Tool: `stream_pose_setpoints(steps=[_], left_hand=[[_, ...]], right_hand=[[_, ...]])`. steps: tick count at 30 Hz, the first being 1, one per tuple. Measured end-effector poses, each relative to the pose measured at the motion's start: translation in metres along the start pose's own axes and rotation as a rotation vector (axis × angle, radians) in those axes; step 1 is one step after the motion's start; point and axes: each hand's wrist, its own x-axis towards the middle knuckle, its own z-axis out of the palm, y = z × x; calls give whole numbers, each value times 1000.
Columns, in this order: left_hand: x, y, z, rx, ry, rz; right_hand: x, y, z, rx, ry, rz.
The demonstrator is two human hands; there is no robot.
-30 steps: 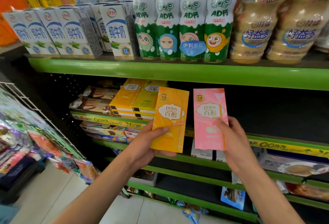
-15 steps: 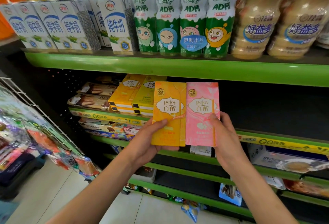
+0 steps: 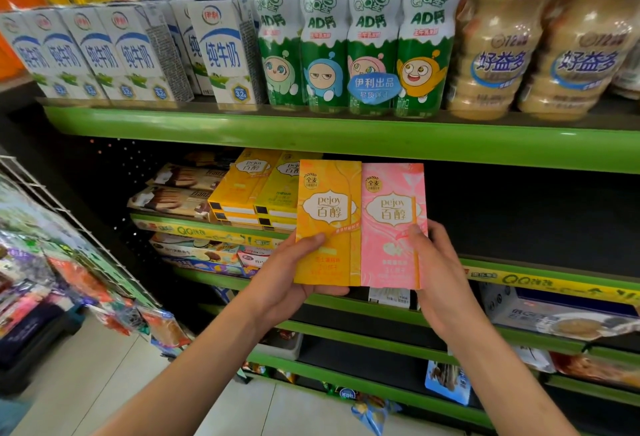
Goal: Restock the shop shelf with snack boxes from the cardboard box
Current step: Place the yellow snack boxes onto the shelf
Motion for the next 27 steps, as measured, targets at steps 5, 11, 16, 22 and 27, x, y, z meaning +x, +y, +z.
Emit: stream_pose_setpoints(steps=[5,11,16,22,27], left_hand=[[2,1,0,7,-13,-4],[3,2,-2,6,-15,-7],[3,3,-3,-2,-15,-3],[3,5,-3,-4,-15,-4],[3,5,-2,-4,-13,-6]], right_hand=[[2,-1,0,-6,8,0],[3,0,2,-9,2,4],[4,0,3,-18,2,7],[4,0,4,-22,6,21],[5,-2,5,-24,19,25]])
